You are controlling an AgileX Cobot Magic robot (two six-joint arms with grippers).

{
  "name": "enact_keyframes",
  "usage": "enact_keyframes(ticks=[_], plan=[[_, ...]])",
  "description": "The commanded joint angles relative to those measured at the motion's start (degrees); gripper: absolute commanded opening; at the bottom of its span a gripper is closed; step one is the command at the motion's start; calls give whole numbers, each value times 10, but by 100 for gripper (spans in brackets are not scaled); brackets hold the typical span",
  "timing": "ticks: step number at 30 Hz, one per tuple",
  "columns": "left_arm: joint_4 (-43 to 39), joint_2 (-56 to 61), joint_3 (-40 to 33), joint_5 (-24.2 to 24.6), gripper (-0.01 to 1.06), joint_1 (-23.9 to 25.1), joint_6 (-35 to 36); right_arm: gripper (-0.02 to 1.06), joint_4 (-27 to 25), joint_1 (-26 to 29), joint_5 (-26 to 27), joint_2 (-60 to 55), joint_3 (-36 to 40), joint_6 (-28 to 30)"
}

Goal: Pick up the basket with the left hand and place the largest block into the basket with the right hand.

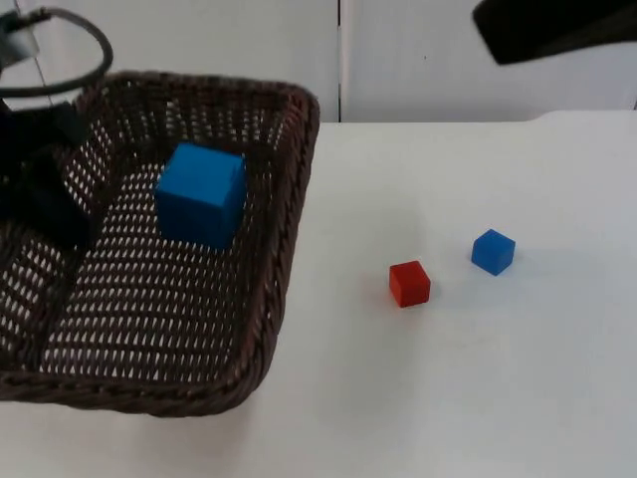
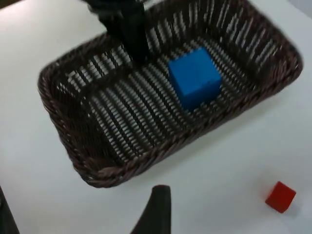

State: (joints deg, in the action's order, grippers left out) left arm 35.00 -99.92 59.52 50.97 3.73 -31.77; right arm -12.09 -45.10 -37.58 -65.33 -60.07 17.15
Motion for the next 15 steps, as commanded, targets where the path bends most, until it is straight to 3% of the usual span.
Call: enact_keyframes(ticks=[1, 5, 15], plan=[[22, -10, 2, -19, 0, 2, -6, 78, -2, 0, 5, 12, 3, -2], [57, -65, 5, -65, 0, 2, -46, 78, -2, 0, -7, 16, 3, -2], [100, -171, 73, -62, 0, 2, -76, 78, 1, 0, -8, 16, 3, -13]])
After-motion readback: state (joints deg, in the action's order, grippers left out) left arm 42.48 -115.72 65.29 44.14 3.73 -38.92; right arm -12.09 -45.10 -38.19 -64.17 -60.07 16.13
